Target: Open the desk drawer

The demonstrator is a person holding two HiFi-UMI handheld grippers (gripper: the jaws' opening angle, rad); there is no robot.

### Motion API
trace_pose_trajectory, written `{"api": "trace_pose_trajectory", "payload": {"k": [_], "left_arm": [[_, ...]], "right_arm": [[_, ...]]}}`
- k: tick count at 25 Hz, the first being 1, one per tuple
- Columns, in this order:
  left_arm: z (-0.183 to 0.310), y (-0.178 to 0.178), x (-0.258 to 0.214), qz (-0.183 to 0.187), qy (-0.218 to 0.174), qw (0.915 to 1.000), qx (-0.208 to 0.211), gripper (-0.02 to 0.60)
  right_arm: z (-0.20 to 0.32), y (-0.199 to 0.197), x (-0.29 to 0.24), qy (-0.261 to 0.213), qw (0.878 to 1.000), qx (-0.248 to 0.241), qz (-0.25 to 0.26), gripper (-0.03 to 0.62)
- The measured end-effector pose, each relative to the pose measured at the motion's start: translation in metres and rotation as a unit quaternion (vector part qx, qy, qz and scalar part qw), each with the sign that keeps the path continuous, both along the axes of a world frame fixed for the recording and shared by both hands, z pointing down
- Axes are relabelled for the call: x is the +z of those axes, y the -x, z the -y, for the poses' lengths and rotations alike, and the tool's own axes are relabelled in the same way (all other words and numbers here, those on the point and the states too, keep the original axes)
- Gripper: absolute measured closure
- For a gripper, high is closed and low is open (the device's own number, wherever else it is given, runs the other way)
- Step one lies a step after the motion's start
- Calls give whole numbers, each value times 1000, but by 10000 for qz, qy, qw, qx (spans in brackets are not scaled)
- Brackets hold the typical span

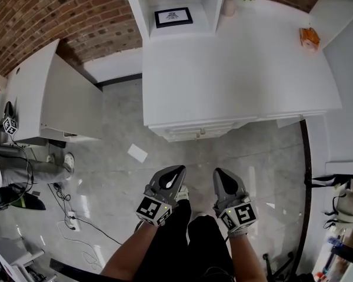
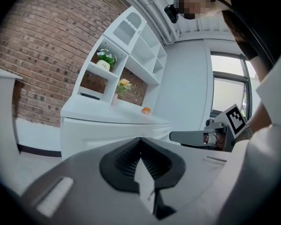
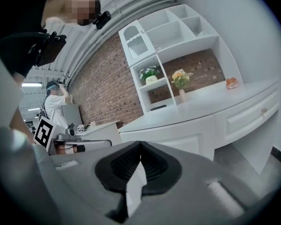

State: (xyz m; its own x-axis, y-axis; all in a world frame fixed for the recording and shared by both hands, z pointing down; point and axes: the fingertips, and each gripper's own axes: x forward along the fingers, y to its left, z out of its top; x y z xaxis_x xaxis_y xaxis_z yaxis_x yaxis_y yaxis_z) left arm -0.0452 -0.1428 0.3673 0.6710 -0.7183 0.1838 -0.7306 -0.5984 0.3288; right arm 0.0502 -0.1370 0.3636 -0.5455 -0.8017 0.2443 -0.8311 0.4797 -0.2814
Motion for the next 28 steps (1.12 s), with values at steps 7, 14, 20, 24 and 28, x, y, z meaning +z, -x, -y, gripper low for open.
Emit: {"api": "trace_pose_trajectory", "payload": {"k": [7, 14, 20, 24, 28], "left_arm": [[26, -6, 38, -154, 62, 9998, -130, 578], [52, -8, 84, -172, 93, 9990, -407, 578], [70, -6, 110, -204, 75, 9977, -640, 578], [79, -7, 119, -215, -16, 9972, -717, 578], [90, -15, 126, -192, -130, 9974, -676, 578]], "right_arm": [[30, 0, 41, -107, 9998, 173, -24, 591], [62, 10, 89, -249, 9991, 38, -344, 569], [84, 13, 110, -383, 9979, 140, -513, 554], [97, 17, 119, -473, 9971, 290, -527, 542], [112, 18, 122, -604, 9959, 473, -474, 525]]}}
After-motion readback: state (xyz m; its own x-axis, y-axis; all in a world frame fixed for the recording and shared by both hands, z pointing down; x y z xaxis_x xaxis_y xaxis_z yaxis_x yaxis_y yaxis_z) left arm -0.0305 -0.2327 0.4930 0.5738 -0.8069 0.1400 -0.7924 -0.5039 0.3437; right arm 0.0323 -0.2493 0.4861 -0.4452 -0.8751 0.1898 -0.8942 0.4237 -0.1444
